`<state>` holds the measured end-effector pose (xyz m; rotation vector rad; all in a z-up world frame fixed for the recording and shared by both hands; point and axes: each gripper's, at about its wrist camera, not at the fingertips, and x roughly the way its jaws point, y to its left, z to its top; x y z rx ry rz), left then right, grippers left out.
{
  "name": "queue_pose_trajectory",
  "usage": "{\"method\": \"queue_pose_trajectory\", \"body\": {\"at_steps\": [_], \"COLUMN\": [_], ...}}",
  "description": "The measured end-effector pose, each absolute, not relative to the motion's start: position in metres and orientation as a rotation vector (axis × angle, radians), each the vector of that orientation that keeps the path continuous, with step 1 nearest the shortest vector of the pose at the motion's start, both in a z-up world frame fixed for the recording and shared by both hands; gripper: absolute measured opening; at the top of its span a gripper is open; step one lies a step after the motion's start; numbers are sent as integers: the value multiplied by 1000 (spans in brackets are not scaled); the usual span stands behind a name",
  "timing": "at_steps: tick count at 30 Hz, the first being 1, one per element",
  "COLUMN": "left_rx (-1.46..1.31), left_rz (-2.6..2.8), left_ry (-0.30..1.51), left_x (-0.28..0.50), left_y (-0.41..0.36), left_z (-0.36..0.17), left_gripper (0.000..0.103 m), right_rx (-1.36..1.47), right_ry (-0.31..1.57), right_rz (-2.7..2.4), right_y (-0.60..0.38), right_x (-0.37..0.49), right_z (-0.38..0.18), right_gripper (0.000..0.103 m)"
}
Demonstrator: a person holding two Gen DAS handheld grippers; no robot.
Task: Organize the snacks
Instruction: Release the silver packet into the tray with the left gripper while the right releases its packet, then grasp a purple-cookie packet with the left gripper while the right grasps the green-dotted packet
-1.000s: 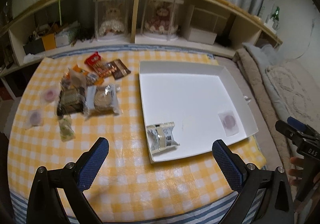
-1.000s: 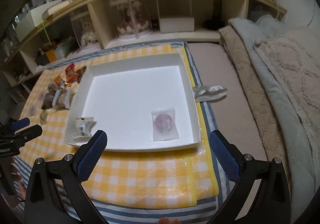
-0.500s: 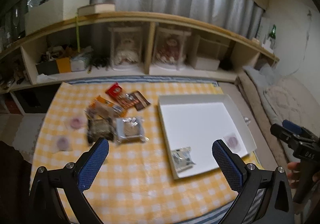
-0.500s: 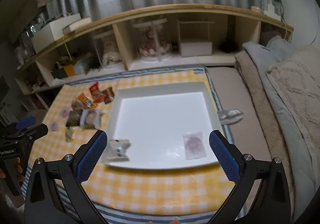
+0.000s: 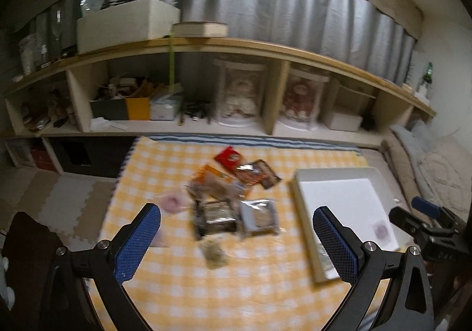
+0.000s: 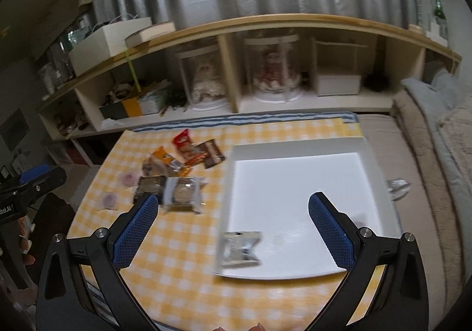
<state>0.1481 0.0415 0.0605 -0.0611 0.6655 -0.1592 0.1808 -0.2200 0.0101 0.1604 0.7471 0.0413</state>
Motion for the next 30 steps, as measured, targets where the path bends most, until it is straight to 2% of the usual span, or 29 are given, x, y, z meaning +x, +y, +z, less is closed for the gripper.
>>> {"method": "queue_pose_trajectory", "body": {"at_steps": [9, 12, 15, 23, 30], "left_rx": [-73, -74, -92, -117, -61], "left_rz": [-46, -27, -35, -60, 23], "left_ry": [671, 723, 788, 799, 874], "left_x": [180, 195, 218, 288, 340], "left_y": [84, 98, 107, 134, 165], "left_z": [15, -4, -18, -53, -109], "left_gripper": [103, 103, 103, 103, 103], "right_rx": [124, 118, 133, 159, 111], "right_ry": [781, 800, 809, 864, 895], "right_rz": [114, 144, 176, 249, 299], "right_y": [-148, -127, -109, -70, -47], "right_x": [215, 226, 236, 261, 270], "right_z": [-27, -44, -62, -117, -149], "right_gripper": [103, 103, 103, 103, 103]}}
